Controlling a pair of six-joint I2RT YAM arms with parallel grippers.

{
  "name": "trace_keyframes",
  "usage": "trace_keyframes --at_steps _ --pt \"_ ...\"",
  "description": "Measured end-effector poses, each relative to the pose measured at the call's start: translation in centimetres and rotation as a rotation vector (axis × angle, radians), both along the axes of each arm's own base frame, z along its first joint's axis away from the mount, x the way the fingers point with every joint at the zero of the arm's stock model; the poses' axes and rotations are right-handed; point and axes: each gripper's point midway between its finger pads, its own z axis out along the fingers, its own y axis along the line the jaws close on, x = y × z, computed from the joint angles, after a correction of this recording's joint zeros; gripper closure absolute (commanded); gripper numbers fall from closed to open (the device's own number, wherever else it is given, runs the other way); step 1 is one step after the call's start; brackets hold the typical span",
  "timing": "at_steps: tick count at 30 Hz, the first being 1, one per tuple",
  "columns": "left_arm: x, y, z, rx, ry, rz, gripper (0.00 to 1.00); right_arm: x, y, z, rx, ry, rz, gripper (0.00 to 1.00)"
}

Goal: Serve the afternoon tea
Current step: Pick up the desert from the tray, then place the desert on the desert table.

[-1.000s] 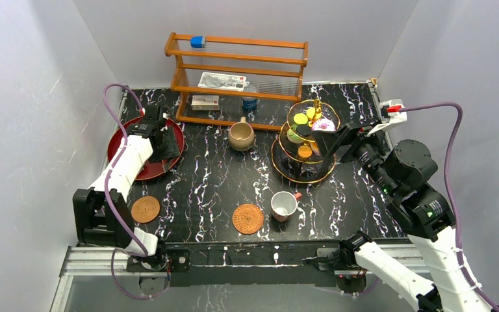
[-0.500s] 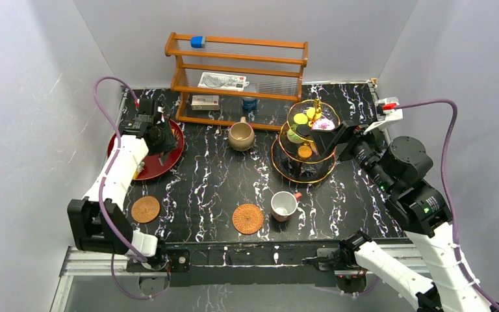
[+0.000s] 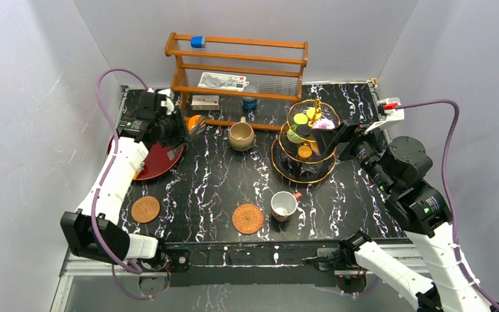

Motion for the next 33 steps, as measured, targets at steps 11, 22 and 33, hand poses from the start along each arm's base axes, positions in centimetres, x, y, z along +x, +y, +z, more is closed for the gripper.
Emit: trace_keyframes --at_steps 11,22,33 --pt "-2.4 -11.5 3.0 -0.047 -0.061 -0.293 0.66 0.1 -0.1 0.0 -0.001 -0.001 -0.008 0.02" --pt "-5.3 -17.4 -0.4 -0.005 0.026 -0.415 0.66 0.0 -0.2 0.1 0.0 0.001 -0.008 0.02" --pt "-5.8 -21.3 -2.5 -0.006 0.059 -0.482 0.66 -0.1 -0.2 0.3 0.001 -0.002 -0.008 0.02"
